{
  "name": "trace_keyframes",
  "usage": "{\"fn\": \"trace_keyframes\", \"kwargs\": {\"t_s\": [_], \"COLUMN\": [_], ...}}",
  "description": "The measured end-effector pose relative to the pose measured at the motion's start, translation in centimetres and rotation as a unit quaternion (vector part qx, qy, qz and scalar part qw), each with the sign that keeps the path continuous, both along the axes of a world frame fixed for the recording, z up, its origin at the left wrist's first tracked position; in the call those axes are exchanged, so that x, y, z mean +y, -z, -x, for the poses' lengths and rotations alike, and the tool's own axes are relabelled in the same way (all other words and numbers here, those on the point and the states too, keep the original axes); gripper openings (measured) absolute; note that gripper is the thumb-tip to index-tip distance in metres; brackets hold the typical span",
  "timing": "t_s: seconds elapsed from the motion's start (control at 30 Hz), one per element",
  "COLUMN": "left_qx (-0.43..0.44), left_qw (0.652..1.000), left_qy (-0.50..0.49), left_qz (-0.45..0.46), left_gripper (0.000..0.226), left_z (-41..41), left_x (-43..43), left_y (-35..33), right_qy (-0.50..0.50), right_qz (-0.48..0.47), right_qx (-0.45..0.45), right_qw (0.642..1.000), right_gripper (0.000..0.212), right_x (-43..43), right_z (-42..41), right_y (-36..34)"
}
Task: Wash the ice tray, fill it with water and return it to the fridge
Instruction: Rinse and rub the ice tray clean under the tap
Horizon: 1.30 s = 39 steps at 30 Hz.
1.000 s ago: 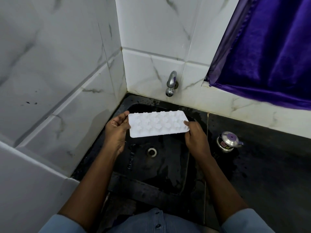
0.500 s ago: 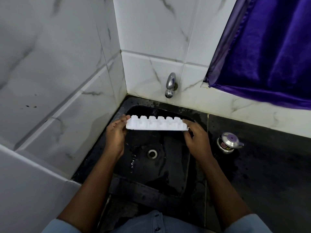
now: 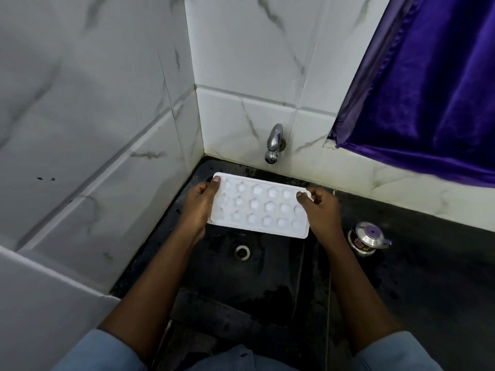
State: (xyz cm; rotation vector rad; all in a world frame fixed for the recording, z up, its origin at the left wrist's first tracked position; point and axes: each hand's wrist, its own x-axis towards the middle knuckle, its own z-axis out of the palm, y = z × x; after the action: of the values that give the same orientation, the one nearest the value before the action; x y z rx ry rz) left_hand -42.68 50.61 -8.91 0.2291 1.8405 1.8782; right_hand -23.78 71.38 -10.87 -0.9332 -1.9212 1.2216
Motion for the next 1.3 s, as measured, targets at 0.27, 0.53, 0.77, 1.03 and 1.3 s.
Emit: {"fn": "trace_keyframes", "kwargs": {"t_s": [0.27, 0.53, 0.77, 1.03, 1.3], "left_qx": [-0.169, -0.194, -0.225, -0.228, -0.212], "left_qw": [0.983, 0.979, 0.973, 0.973, 0.976], "left_qy": [0.074, 0.058, 0.060, 0.037, 0.048], "left_qz": [-0.014, 0.001, -0.007, -0.021, -0.012], "left_gripper": [0.056, 0.055, 0.055, 0.050, 0.054], "left_z": [3.0, 6.8, 8.8, 10.0, 10.2], "left_x": [2.3, 3.6, 3.4, 3.2, 4.2], "left_y": [0.3, 2.2, 3.5, 4.4, 4.9], "right_qy": [-0.065, -0.059, -0.054, -0.022, -0.018], "right_qz": [0.160, 0.192, 0.317, 0.324, 0.287], "right_qx": [-0.054, -0.143, -0.163, -0.115, -0.079], "right_qw": [0.984, 0.969, 0.933, 0.939, 0.955], "right_gripper": [0.049, 0.031, 0.036, 0.029, 0.014], "right_x": [4.1, 9.4, 11.1, 11.7, 12.7], "right_z": [3.2, 11.4, 16.7, 19.1, 19.7], "right_y": [-0.5, -0.1, 0.2, 0.9, 1.3]}}
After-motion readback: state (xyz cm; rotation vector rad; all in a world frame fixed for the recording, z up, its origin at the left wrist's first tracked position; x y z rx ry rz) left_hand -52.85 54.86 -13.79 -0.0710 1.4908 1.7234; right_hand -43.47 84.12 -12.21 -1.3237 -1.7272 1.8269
